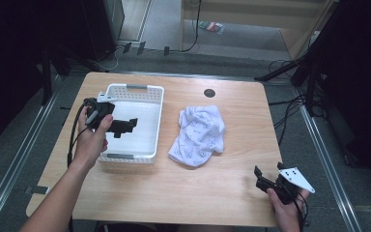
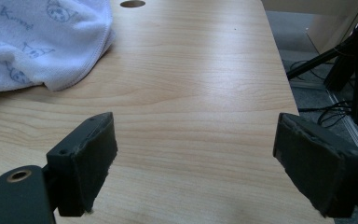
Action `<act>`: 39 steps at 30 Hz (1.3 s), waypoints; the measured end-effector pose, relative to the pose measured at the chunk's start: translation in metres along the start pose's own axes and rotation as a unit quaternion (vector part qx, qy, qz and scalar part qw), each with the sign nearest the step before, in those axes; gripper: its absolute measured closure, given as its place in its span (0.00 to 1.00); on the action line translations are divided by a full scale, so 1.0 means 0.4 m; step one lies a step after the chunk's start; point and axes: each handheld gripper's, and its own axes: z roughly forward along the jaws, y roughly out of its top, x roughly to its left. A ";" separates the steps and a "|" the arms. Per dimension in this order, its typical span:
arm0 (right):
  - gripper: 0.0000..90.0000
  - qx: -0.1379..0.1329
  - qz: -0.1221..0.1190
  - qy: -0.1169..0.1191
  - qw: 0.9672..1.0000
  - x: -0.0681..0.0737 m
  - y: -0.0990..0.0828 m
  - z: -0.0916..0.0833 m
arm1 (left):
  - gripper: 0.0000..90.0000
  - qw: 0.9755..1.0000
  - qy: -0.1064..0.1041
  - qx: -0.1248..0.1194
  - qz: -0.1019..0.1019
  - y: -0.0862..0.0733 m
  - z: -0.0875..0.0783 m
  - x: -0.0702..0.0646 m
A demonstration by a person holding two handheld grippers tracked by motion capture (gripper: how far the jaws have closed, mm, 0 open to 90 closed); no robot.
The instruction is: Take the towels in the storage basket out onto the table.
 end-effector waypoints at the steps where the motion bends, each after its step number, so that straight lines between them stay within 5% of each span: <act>1: 0.15 0.000 0.000 0.000 1.000 0.000 0.000 0.000 | 0.00 1.000 0.001 -0.004 -0.004 -0.005 -0.004 0.004; 25: 0.15 0.002 0.001 -0.001 1.000 0.000 0.000 0.001 | 0.00 0.997 0.033 -0.048 -0.046 -0.164 -0.132 0.134; 39: 0.15 0.004 0.002 -0.003 1.000 0.000 0.001 0.002 | 0.00 0.995 0.050 -0.052 -0.071 -0.271 -0.158 0.210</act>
